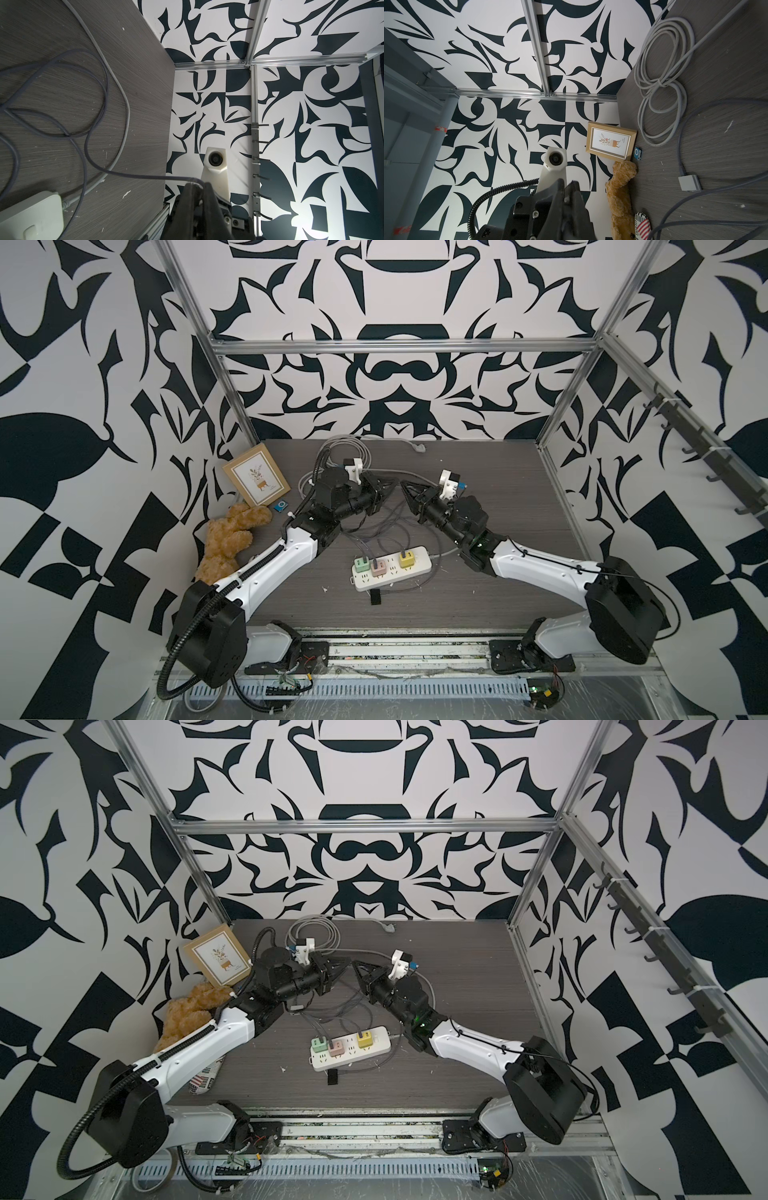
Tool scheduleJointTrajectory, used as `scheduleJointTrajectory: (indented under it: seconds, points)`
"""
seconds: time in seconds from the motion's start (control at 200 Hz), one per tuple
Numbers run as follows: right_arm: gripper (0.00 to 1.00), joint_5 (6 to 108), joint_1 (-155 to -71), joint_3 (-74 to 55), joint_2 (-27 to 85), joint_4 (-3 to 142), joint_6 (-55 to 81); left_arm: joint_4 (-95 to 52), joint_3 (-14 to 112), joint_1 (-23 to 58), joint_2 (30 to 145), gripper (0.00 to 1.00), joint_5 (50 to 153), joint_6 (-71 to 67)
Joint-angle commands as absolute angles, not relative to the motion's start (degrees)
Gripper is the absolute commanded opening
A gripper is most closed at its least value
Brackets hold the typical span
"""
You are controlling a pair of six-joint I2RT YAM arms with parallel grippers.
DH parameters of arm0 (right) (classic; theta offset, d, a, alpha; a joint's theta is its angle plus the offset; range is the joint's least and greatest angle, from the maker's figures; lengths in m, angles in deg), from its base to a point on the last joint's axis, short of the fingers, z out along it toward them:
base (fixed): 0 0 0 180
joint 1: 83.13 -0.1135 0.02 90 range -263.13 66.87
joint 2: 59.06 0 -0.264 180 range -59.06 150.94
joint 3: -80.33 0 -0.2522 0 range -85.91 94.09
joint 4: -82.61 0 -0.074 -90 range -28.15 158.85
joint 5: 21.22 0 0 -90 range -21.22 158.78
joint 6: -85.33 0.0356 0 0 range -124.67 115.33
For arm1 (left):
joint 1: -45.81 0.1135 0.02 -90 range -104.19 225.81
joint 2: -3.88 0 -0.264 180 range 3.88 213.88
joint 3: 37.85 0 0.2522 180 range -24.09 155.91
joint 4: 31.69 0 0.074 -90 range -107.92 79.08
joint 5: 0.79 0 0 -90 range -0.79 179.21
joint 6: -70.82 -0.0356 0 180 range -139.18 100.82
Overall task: Charge mp3
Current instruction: Pick up the charging cable from the center of the board.
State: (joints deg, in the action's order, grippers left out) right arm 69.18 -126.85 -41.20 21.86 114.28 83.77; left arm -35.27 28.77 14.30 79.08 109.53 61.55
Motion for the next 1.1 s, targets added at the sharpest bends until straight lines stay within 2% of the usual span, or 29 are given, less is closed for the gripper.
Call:
scheduleJointTrajectory:
  seconds: [0.0, 0.165, 0.21, 0.305, 0.45, 0.47, 0.52, 0.705, 0.88, 1.095]
  points:
    - [0.0, 67.81, -126.81, -40.82, 20.02, 116.09, 82.86, -36.21, 28.68, 14.08, 79.29, 0.0, 110.22, 61.15]
    - [0.0, 67.57, -126.81, -40.79, 19.66, 115.64, 82.67, -34.6, 28.87, 14.08, 78.83, 0.0, 109.75, 59.83]
    - [0.0, 67.24, -126.81, -40.45, 19.49, 114.95, 82.19, -32.36, 29.04, 14.37, 78.36, 0.21, 108.9, 59.06]
    - [0.0, 67.31, -126.81, -39.86, 18.31, 111.73, 80.66, -23.61, 30.55, 16.89, 77.41, 0.57, 109.36, 56.56]
    - [0.0, 68.78, -125.95, -39.25, 13.24, 100.77, 76.4, 2.24, 34.29, 25.66, 69.95, 0.82, 109.29, 46.24]
    - [0.0, 68.63, -125.7, -38.71, 12.45, 98.16, 75.32, 6.1, 34.91, 27.06, 68.97, 0.91, 109.22, 44.31]
    - [0.0, 68.36, -124.99, -36.76, 10.38, 90.82, 72.22, 15.43, 36.6, 31.59, 67.02, 0.98, 109.41, 39.43]
    - [0.0, 65.78, -121.15, -31.04, 6.14, 73.49, 65.08, 39.29, 41.81, 48.84, 68.56, 0.99, 117.1, 18.99]
    - [0.0, 62.46, -118.47, -28.26, 4.01, 68.36, 59.9, 45.21, 46.09, 49.79, 70.37, 1.0, 108.46, 11.51]
    - [0.0, 59.46, -117.54, -27.1, 3.12, 65.73, 56.85, 45.32, 47.08, 51.77, 75.44, 1.0, 104.06, 8.85]
